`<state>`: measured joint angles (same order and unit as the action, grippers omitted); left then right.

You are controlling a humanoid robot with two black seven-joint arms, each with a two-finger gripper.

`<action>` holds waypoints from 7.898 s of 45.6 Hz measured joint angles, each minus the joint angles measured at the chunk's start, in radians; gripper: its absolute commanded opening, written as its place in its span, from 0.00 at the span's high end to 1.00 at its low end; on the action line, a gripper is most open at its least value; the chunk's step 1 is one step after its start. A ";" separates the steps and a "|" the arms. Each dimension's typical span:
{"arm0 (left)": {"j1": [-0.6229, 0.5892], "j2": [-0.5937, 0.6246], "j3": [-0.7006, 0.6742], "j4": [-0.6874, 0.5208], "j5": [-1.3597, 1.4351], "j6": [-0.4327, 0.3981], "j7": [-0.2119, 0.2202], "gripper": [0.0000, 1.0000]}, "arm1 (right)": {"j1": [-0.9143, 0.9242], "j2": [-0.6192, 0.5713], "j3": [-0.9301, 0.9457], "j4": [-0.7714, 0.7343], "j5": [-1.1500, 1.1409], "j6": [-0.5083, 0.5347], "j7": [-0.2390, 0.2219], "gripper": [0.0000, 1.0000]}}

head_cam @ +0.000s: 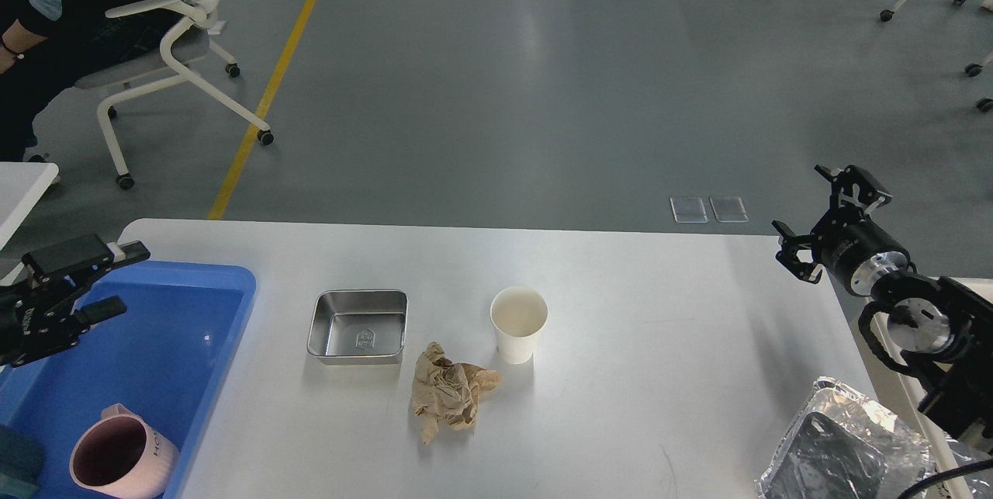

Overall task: Tidy desktop
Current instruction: 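Raise the left gripper and move it toward the steel tray, then grasp the edge of the steel tray with the left gripper, then lift the steel tray and carry it over the blue bin, then lower the steel tray into the blue bin and release it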

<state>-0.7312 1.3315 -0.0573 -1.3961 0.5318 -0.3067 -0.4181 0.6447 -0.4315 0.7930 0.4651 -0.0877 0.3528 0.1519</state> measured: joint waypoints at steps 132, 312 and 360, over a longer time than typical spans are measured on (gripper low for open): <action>-0.229 -0.927 0.013 0.746 0.335 -0.311 0.590 0.02 | -0.025 -0.041 -0.001 -0.012 -0.006 0.003 0.000 0.00; -0.066 -0.255 0.008 0.650 0.171 -0.121 0.464 1.00 | -0.028 -0.046 0.001 0.003 -0.006 0.000 0.002 0.00; 0.004 -0.616 0.011 0.876 0.182 -0.028 0.509 1.00 | -0.026 -0.049 0.002 0.004 -0.005 0.000 0.002 0.00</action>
<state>-0.7272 0.7153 -0.0461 -0.5203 0.7137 -0.3342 0.0911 0.6184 -0.4802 0.7946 0.4694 -0.0925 0.3528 0.1534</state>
